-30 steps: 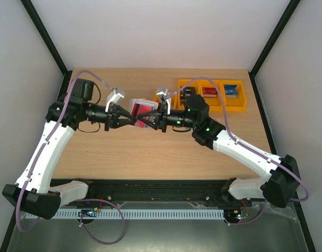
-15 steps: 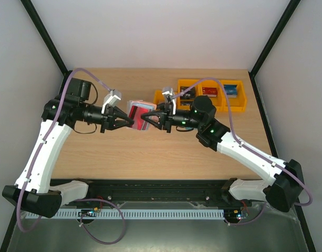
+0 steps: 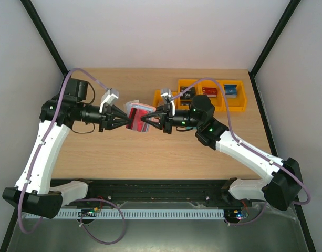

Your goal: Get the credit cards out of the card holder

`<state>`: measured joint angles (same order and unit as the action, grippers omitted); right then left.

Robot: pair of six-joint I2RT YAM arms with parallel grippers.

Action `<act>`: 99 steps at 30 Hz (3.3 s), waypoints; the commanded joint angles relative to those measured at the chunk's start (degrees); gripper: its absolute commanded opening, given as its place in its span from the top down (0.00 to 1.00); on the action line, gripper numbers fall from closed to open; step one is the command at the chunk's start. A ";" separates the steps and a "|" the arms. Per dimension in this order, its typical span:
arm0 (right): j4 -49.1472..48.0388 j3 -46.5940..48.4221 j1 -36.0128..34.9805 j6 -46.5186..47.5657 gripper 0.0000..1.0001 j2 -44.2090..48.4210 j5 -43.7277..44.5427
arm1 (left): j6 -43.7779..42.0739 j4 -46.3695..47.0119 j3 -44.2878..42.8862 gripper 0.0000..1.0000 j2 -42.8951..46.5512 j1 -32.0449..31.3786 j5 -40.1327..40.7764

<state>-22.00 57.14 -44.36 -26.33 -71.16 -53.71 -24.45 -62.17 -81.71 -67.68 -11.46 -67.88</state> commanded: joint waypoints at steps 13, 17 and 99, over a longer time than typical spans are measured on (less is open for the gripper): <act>9.79 1.98 -0.24 7.23 0.71 3.91 -1.28 | -4.78 -1.71 -0.67 0.98 2.18 1.62 0.23; 6.41 1.23 -0.29 3.28 0.61 1.83 -1.56 | -6.11 -2.85 -0.75 0.98 1.96 1.66 -2.66; -5.03 -0.65 0.00 -6.97 0.98 -0.67 10.60 | 9.65 13.08 9.20 0.98 0.36 -4.97 9.23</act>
<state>-18.57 54.57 -43.66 -32.62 -72.31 -42.65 -13.78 -48.36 -73.54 -66.41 -14.72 -54.85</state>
